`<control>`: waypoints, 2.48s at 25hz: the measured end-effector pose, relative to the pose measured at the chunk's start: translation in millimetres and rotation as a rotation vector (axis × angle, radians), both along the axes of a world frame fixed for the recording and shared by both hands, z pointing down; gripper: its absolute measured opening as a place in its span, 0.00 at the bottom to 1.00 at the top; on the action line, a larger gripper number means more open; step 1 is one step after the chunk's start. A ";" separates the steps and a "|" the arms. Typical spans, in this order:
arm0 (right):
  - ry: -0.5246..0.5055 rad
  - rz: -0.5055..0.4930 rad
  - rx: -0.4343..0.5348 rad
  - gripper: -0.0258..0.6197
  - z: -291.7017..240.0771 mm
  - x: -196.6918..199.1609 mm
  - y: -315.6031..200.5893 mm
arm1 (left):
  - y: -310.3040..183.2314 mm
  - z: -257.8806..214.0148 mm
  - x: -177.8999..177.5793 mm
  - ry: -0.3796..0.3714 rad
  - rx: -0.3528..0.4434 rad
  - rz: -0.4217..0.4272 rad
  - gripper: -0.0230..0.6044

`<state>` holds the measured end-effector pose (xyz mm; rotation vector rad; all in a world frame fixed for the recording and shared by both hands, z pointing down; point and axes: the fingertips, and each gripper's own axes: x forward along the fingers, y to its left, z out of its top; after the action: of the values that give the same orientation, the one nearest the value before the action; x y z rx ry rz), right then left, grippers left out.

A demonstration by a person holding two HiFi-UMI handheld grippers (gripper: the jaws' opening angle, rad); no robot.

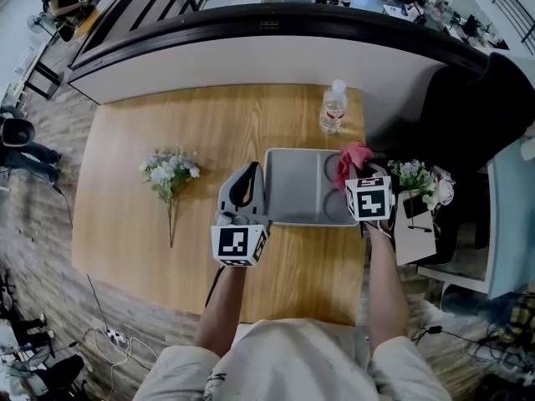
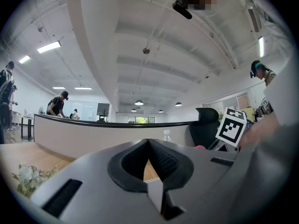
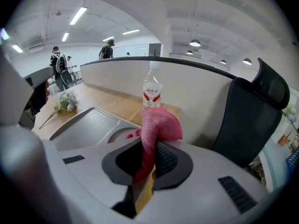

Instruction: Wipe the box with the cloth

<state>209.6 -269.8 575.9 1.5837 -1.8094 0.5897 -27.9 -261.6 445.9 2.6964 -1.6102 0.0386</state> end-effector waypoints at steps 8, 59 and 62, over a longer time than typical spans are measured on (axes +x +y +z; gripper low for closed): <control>-0.055 0.006 0.071 0.13 -30.7 -5.0 5.3 | 6.8 -12.4 -6.9 -0.005 0.017 -0.022 0.06; -0.015 -0.192 -0.085 0.13 12.1 -229.7 30.1 | 17.5 -26.7 -146.3 0.017 0.052 -0.025 0.06; -0.010 -0.187 -0.114 0.13 16.3 -231.8 31.8 | 12.9 -18.2 -148.6 0.022 0.034 -0.022 0.06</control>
<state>-22.2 -238.0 592.2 1.3213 -1.8711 0.6024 -176.5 -248.8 427.7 2.6929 -1.6496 -0.0183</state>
